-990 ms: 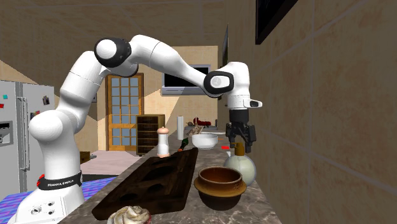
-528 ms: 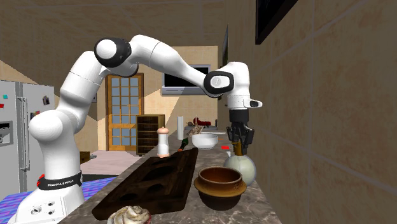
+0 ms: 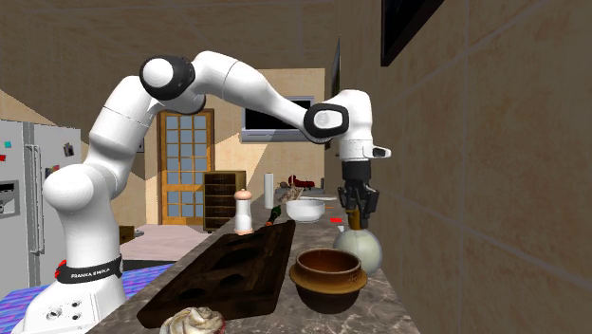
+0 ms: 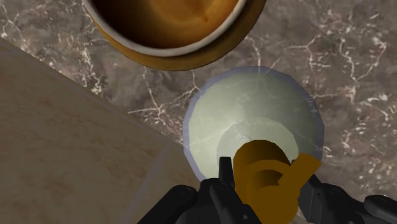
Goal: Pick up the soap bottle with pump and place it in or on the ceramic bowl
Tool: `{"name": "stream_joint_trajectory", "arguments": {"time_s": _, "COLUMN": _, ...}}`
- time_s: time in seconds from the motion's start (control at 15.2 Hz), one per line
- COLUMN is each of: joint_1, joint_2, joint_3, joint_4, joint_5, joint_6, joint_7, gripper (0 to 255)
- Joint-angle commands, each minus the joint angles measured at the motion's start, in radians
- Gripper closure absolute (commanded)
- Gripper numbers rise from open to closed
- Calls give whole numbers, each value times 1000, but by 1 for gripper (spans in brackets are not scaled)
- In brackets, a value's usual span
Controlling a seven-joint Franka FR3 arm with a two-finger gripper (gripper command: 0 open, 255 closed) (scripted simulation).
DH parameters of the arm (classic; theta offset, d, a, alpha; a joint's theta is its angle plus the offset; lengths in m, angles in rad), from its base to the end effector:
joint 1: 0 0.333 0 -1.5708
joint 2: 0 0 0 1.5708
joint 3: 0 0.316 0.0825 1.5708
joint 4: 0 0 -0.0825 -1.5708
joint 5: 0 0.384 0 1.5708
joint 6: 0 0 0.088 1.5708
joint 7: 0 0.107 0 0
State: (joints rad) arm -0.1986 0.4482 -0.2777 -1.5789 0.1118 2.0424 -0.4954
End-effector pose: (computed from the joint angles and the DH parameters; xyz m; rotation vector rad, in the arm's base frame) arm 0.6192 -0.2846 0.3907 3.1097 -0.0032 0.0327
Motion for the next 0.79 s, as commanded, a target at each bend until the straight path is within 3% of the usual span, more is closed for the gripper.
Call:
{"name": "stream_joint_trajectory", "arguments": {"time_s": 0.0, "joint_1": 0, "joint_2": -7, "joint_3": -2, "joint_4": 14, "joint_5": -2, "joint_6": -21, "joint_7": 1, "gripper": 255}}
{"name": "stream_joint_trajectory", "arguments": {"time_s": 0.73, "joint_1": -2, "joint_2": -37, "joint_3": -7, "joint_4": 119, "joint_5": -13, "joint_6": -154, "joint_7": 7, "gripper": 255}}
